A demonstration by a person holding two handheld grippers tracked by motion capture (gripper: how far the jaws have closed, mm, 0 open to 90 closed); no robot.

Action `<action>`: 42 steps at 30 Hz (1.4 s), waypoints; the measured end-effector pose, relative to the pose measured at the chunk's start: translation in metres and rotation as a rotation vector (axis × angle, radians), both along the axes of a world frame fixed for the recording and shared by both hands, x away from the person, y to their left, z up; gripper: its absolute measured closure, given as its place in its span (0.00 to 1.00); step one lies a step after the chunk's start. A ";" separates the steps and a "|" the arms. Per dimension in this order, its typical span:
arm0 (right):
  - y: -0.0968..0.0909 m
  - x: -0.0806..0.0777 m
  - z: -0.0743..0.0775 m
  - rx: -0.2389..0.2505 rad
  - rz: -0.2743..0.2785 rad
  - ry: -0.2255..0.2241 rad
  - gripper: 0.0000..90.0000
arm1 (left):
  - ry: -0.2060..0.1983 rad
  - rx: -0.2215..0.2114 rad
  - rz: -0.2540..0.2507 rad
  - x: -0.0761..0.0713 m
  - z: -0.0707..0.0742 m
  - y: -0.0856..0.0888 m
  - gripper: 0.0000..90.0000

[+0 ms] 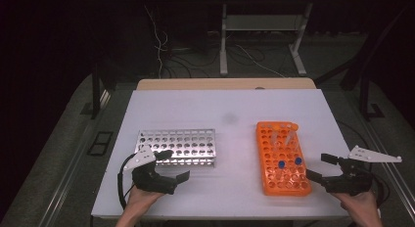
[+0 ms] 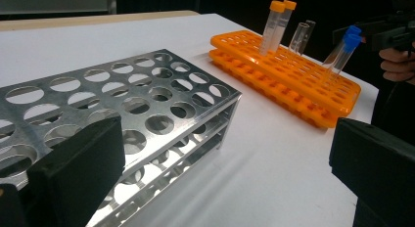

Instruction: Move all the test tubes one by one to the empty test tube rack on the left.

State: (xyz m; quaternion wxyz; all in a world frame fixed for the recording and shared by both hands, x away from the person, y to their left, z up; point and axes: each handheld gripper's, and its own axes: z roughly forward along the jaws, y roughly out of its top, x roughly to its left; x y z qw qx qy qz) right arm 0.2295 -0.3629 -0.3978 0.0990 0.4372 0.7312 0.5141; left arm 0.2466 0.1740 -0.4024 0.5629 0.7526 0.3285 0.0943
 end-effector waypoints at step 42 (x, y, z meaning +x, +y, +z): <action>0.035 0.014 0.004 -0.192 0.141 0.073 0.00 | -0.009 0.028 -0.010 -0.002 -0.003 -0.009 0.00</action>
